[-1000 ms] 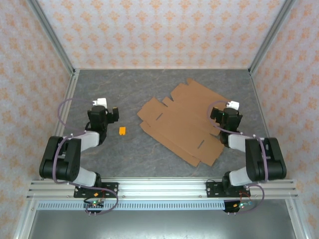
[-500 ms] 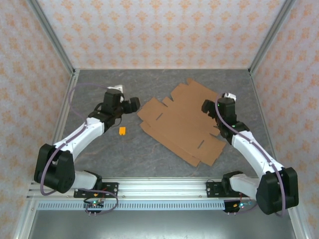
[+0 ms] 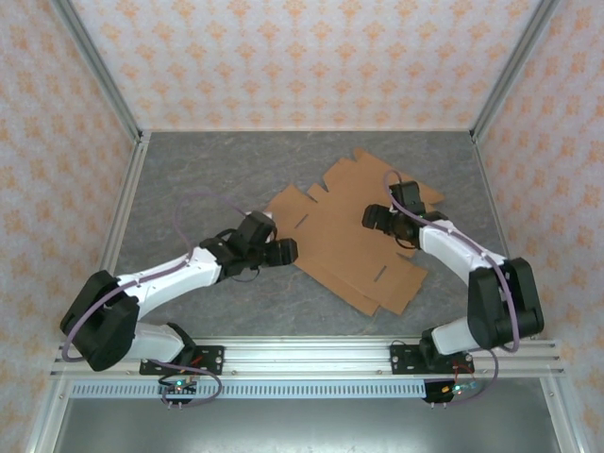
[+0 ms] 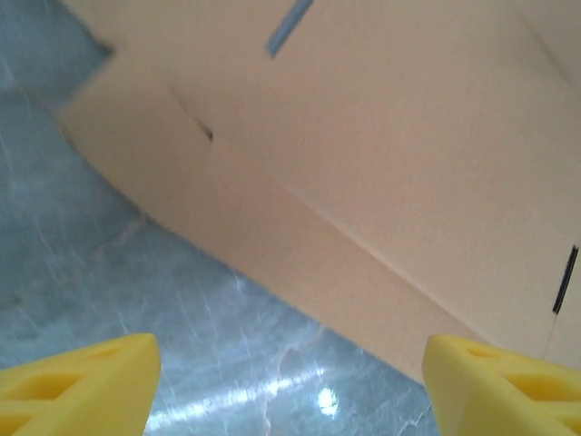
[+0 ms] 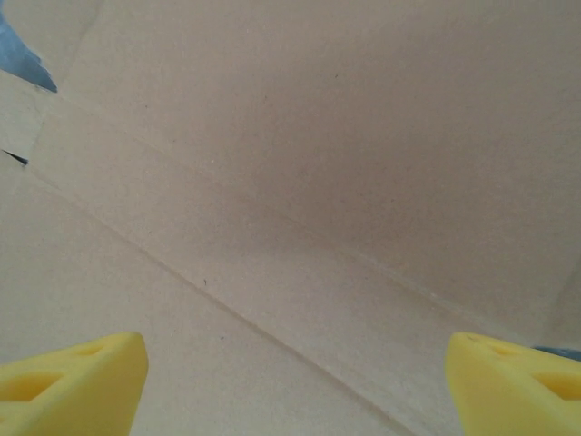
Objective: Fold the paper box
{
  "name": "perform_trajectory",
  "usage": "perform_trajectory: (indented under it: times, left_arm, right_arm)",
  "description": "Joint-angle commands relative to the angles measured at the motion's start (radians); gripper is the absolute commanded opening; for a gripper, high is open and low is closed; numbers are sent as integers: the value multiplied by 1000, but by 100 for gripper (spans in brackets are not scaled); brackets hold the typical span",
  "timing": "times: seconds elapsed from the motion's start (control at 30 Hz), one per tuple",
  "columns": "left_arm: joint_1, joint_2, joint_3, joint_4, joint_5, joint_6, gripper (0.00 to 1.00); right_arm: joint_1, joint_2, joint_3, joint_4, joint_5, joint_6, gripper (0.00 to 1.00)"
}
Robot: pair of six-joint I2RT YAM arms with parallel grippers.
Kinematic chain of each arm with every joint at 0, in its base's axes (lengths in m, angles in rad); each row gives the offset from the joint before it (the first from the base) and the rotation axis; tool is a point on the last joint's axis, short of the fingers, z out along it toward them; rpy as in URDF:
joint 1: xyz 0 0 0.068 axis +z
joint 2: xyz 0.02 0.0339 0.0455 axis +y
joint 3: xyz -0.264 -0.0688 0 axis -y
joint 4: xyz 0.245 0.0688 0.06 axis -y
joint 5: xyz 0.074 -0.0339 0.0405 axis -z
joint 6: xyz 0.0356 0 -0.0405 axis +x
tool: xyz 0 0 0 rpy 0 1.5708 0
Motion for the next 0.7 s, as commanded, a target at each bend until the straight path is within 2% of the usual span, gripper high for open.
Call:
perform_trajectory:
  times: [0.0,0.17,0.37,0.67]
  left_arm:
    - [-38,-10,-33,50,-61,-137,74]
    - [-80,73,-36,144,-83,-222,68]
    - [-118,181,4,189,-92,-257,64]
    - [-159,195,-58,290,-161,-365,59]
  right_arm:
    - [2,63,42,28,-38,4,84]
    - [2,114,25,75,-71,37,80]
    - [2,111,-37,131,-82,96,76]
    - [2,87,-131,242,-107,202,70]
